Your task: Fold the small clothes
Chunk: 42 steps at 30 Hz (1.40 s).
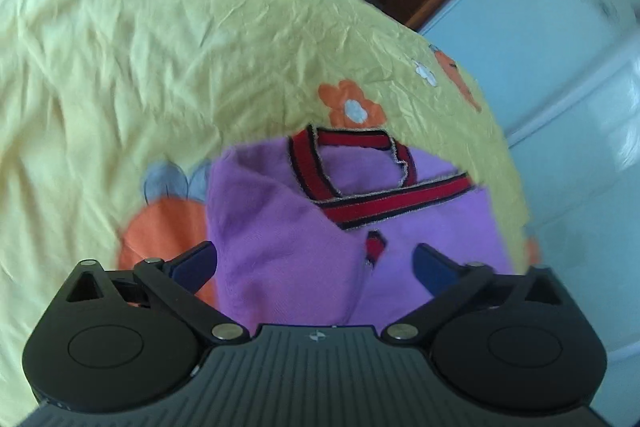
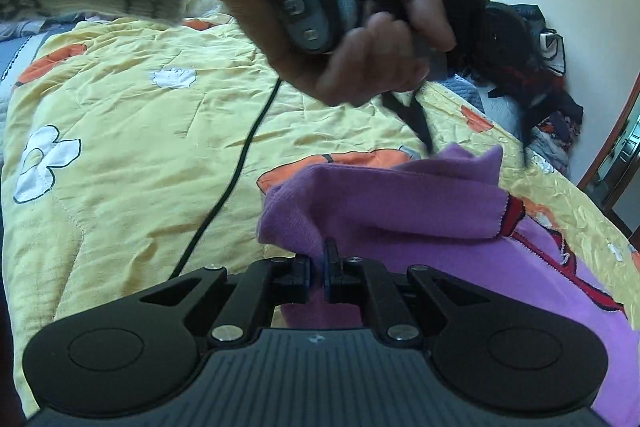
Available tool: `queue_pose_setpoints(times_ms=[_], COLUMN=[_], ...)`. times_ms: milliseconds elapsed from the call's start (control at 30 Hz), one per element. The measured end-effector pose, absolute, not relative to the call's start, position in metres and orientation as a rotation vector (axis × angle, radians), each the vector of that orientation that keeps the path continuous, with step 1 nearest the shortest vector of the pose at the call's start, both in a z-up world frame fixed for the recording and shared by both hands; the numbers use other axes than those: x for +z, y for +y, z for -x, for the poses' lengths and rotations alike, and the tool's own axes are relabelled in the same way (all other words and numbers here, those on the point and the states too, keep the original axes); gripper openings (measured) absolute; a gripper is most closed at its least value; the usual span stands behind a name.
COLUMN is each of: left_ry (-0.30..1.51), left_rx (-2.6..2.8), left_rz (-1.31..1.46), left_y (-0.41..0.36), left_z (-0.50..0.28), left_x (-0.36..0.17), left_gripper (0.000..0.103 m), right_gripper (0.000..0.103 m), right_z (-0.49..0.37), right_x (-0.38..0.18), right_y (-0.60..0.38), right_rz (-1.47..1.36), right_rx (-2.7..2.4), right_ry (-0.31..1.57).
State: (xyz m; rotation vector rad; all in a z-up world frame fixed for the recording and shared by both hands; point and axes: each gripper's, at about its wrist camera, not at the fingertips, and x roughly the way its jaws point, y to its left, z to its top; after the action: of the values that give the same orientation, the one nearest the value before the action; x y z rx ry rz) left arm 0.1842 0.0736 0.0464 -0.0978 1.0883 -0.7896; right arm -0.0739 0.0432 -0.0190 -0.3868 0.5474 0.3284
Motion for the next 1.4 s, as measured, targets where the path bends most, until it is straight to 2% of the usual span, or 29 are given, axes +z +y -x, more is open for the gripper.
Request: queue_pose_setpoints(times_ms=[133,267,333,367,400,467,567,767,900,1133,1400], left_ry=[1.044,0.985,0.952,0.958,0.965,0.925,0.921,0.989,1.023,1.063,1.151], left_rx=[-0.811,-0.810,-0.783,-0.767,-0.747,-0.743,-0.737,-0.664,-0.664,-0.698,-0.751], left_rz=[-0.058,-0.265,-0.360,-0.407,-0.442,-0.496,-0.410,0.033,0.226,0.366,0.316], left_y=[0.063,0.033,0.017,0.010,0.004,0.002,0.018,0.088,0.093,0.026,-0.091], left_z=[-0.164,-0.145,-0.136,-0.134,-0.133,-0.128,-0.134,-0.180,-0.193,-0.196,-0.182], left_x=[0.054,0.049,0.041,0.035,0.030,0.026,0.036,0.069,0.081,0.083,0.047], left_gripper=[0.098,0.089,0.060,0.015,0.010,0.010,0.010,0.009,0.009,0.009,0.009], right_gripper=[0.006,0.006,0.006,0.006,0.006,0.006,0.006,0.006,0.006,0.006,0.006], right_z=[0.073,0.074,0.074,0.074,0.074,0.075,0.075,0.075,0.071,0.079,0.096], right_x=[-0.022,-0.025,-0.027,-0.028,-0.029,-0.028,-0.023,0.001,0.021,0.041,0.012], right_y=[0.044,0.048,0.049,0.050,0.050,0.050,0.046,0.017,-0.024,-0.111,-0.213], right_rz=[0.369,0.378,0.392,0.397,0.401,0.404,0.386,0.219,-0.018,-0.293,-0.538], right_rx=[0.340,0.349,0.351,0.351,0.350,0.349,0.348,0.357,0.379,0.321,0.192], right_ry=[0.559,0.570,0.579,0.582,0.582,0.581,0.569,0.513,0.498,0.433,0.447])
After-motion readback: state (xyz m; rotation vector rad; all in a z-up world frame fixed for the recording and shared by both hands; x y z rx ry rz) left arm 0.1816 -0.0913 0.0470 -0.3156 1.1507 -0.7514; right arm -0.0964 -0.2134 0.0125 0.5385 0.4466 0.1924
